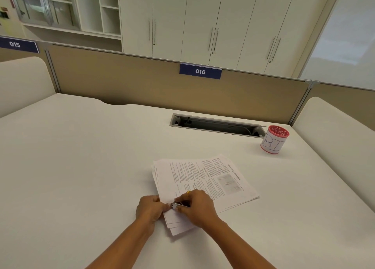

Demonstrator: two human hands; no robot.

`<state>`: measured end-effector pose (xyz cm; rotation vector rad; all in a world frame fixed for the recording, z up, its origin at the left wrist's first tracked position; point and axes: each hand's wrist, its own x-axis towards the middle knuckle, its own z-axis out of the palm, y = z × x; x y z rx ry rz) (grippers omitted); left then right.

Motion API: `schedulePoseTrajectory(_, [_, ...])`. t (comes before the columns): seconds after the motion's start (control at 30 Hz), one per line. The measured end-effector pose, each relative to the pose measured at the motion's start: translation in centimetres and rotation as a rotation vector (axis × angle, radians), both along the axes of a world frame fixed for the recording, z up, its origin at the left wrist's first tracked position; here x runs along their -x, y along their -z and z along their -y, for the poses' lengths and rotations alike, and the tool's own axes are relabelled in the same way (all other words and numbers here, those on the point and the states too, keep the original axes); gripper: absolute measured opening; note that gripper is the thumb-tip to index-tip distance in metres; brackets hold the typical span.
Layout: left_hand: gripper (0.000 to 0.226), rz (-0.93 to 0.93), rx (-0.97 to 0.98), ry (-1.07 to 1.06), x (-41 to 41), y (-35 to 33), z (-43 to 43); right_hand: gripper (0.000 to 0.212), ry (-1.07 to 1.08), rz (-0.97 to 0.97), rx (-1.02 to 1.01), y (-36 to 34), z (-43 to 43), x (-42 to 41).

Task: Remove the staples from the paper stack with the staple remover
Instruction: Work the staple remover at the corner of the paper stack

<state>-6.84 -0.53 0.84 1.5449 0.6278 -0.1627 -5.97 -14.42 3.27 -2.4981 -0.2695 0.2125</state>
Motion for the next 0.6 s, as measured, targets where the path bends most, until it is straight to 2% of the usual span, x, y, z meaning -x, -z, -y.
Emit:
schedulePoseTrajectory(0.33, [0.023,0.028,0.063,0.003,0.04,0.13,-0.21,0.027,0.12,-0.091,-0.187,0.69,0.14,0.32])
schedulePoseTrajectory(0.6, [0.015,0.017,0.104,0.006,-0.02,-0.26,-0.44,0.026,0.125,-0.107,-0.223,0.55,0.29,0.4])
